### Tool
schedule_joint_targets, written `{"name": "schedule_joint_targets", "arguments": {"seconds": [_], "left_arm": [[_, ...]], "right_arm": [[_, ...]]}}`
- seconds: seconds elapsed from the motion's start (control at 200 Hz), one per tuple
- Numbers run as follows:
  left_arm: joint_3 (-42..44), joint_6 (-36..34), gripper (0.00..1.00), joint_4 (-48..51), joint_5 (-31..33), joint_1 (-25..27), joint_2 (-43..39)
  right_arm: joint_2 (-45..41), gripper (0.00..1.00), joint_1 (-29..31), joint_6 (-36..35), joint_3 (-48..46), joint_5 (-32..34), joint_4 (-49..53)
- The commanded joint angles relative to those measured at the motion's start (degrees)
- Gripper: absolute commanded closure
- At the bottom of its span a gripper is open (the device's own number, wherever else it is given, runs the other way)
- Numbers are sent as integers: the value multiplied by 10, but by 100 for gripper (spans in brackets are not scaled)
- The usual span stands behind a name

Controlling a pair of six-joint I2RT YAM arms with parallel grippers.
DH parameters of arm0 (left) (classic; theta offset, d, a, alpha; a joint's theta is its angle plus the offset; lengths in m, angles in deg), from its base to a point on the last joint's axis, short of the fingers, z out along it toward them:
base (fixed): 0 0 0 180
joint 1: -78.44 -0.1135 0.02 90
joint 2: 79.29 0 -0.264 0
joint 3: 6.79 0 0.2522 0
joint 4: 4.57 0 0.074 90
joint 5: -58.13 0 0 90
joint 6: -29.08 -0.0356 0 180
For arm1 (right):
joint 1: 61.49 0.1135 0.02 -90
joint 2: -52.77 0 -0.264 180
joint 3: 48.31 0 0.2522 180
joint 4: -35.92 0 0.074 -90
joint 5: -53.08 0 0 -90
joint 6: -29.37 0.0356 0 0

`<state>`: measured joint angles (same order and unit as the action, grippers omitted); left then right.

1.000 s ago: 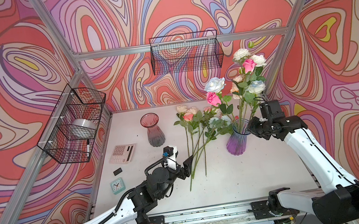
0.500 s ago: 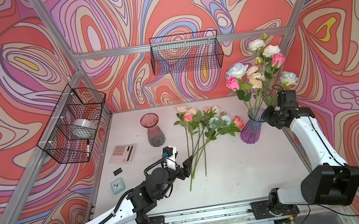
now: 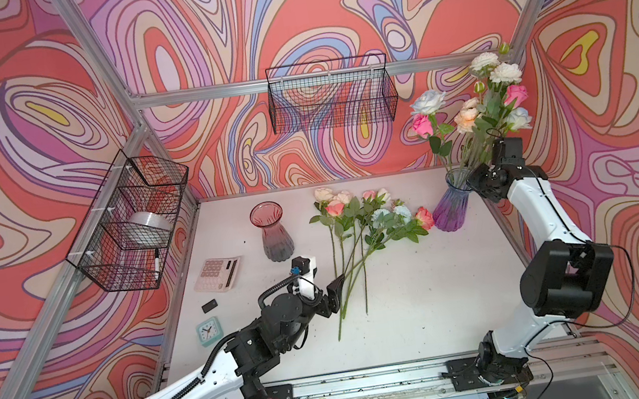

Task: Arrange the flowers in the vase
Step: 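Slide the purple-blue vase away with the right gripper while the left reaches the pink-red vase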

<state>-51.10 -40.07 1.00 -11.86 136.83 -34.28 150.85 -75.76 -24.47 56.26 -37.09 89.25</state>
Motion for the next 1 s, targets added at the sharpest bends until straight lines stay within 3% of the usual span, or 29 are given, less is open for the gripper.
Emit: {"name": "schedule_joint_targets", "arguments": {"seconds": [0.0,0.285,0.446,0.731,0.991], "left_arm": [[-28,1,20,20,8,-4,11],[-69,-12,16,37,13,-5,54],[-118,-20,12,79,12,-21,73],[-258,53,16,247,-43,-167,132],[-367,53,16,362,-57,-253,179]], "right_arm": [[51,100,0,-26,19,30,1],[118,100,1,-32,81,-17,9],[103,79,1,-32,78,-27,5],[8,58,2,-32,46,-7,-4],[-35,54,1,-40,14,9,-5]]}}
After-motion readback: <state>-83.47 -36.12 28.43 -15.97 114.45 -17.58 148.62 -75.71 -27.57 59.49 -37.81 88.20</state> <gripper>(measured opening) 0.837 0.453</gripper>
